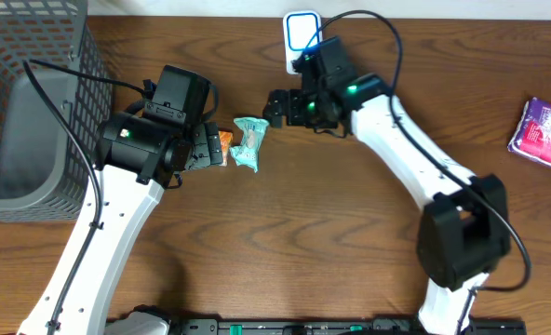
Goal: Scan the item barcode
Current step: 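Reach the right gripper to the mint-green wipes pack, then grasp the mint-green wipes pack with the right gripper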
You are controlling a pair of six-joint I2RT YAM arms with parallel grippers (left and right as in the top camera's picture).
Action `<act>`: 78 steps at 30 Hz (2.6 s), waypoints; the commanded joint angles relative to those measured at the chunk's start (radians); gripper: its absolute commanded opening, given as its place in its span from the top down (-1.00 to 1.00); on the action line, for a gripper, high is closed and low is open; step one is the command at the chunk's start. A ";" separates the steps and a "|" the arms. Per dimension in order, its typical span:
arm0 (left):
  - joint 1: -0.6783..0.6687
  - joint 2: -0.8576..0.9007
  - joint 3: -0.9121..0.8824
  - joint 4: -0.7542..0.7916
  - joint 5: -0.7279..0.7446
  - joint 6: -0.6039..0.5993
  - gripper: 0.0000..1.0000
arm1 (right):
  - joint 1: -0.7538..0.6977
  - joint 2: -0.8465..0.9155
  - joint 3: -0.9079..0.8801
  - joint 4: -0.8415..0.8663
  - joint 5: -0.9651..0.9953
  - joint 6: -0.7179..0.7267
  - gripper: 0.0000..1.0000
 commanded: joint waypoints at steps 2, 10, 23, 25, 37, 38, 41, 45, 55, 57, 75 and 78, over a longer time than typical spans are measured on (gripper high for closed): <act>0.005 -0.005 0.008 -0.003 -0.002 -0.009 -0.96 | 0.051 0.054 -0.005 0.038 0.032 0.083 -0.93; 0.005 -0.005 0.008 -0.003 -0.002 -0.009 -0.96 | 0.101 0.063 -0.005 0.079 0.092 0.175 -0.69; 0.005 -0.005 0.008 -0.003 -0.002 -0.009 -0.96 | 0.159 0.157 -0.005 0.117 0.210 0.336 -0.69; 0.005 -0.005 0.008 -0.003 -0.002 -0.009 -0.96 | 0.159 0.173 -0.005 0.117 0.213 0.353 -0.69; 0.005 -0.005 0.008 -0.003 -0.002 -0.009 -0.96 | 0.159 0.234 -0.005 0.134 0.193 0.386 -0.43; 0.005 -0.005 0.008 -0.003 -0.002 -0.009 -0.96 | 0.160 0.234 -0.005 0.132 0.194 0.385 -0.38; 0.005 -0.005 0.008 -0.003 -0.002 -0.009 -0.96 | 0.165 0.234 -0.005 0.132 0.194 0.385 -0.26; 0.005 -0.005 0.008 -0.003 -0.002 -0.009 -0.96 | 0.174 0.234 -0.005 0.132 0.195 0.384 -0.09; 0.005 -0.005 0.008 -0.003 -0.002 -0.009 -0.96 | 0.190 0.234 -0.005 0.132 0.197 0.365 -0.04; 0.005 -0.005 0.008 -0.003 -0.002 -0.009 -0.95 | 0.193 0.234 -0.005 0.132 0.197 0.350 -0.01; 0.005 -0.005 0.008 -0.003 -0.002 -0.009 -0.96 | 0.227 0.234 -0.005 0.131 0.217 0.313 0.26; 0.005 -0.005 0.008 -0.003 -0.002 -0.009 -0.96 | 0.227 0.234 -0.005 0.131 0.217 0.313 0.33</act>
